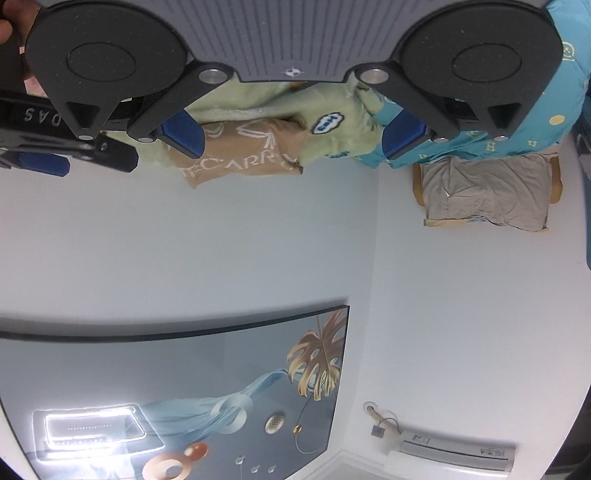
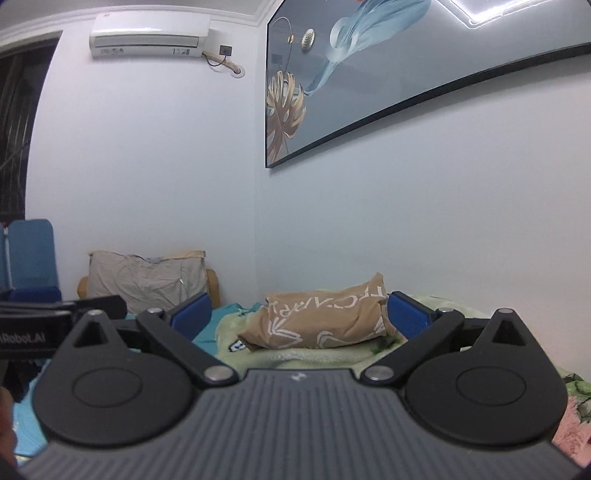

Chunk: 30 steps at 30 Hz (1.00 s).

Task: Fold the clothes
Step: 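Open both grippers and withdraw them from the tan bag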

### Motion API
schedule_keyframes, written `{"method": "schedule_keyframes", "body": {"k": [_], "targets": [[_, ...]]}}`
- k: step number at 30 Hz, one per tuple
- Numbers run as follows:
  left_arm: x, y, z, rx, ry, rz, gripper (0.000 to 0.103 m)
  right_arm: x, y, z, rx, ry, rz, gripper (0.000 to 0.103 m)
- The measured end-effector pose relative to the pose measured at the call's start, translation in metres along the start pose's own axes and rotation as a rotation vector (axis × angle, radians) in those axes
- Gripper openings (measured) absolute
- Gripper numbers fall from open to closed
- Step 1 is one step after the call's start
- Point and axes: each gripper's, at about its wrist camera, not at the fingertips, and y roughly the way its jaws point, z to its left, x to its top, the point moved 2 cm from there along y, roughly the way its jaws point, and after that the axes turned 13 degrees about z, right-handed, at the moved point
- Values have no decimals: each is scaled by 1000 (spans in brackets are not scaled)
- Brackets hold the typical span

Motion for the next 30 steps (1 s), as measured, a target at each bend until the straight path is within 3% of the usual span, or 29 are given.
{"method": "schedule_keyframes", "body": {"k": [9,30], "targets": [[-28,8,5,-16,-32,23,103,-20,11,6,-36,0,30,103],[-25,-3,10,0,-40,19,103,-36,-4,20,-52,7,67,103]]}}
